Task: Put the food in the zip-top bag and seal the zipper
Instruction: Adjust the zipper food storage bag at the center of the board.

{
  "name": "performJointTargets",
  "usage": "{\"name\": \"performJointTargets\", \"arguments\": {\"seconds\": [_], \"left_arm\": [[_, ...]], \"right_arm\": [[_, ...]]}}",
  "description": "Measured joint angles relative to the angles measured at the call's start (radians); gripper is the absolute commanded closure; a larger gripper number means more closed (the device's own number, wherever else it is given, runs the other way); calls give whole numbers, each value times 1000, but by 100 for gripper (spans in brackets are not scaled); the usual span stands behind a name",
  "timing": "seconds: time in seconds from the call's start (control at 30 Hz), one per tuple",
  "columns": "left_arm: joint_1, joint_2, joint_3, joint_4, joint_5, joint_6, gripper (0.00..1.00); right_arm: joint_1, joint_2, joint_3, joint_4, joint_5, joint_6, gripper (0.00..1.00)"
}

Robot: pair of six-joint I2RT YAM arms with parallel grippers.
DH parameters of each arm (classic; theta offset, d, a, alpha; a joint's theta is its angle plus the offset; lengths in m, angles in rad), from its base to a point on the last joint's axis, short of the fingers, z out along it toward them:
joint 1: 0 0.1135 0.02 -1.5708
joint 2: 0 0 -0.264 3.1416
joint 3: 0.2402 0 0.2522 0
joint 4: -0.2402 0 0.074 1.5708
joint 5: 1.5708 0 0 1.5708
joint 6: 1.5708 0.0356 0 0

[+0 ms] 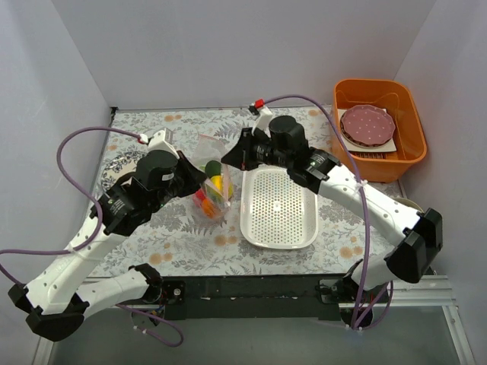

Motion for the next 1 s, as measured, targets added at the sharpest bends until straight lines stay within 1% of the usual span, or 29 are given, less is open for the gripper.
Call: {"name": "performJointTargets", "arguments": {"seconds": [0.1, 0.23, 0.37, 0.47, 0.6, 0.67, 0.77, 0.8, 0.9, 1.0], "left_arm": [[0, 0, 87, -72, -64, 0, 98], [0, 6, 165, -150, -143, 2, 95], [0, 10, 168, -213, -198, 3, 96], [0, 23, 168, -247, -235, 8, 89], [0, 42, 163, -259, -305, 57, 92], [4, 53, 142, -236, -311, 91, 92], [8, 72, 101, -190, -274, 130, 93], [9, 82, 87, -169, -251, 143, 94], [13, 130, 68, -109, -162, 171, 94], [13, 185, 62, -26, -41, 187, 90]], "right_arm": [[6, 85, 120, -26, -24, -12, 99], [8, 151, 148, -56, -32, -16, 99], [8, 185, 175, -98, -43, -23, 98], [8, 206, 222, -116, -52, -32, 96], [11, 210, 240, -112, -61, -33, 98], [11, 205, 203, -70, -58, -24, 98], [11, 167, 45, 8, -43, 0, 98], [10, 153, -14, 20, -33, 10, 97], [8, 106, -164, 23, 3, 34, 96], [5, 40, -271, 20, 45, 54, 94]]}}
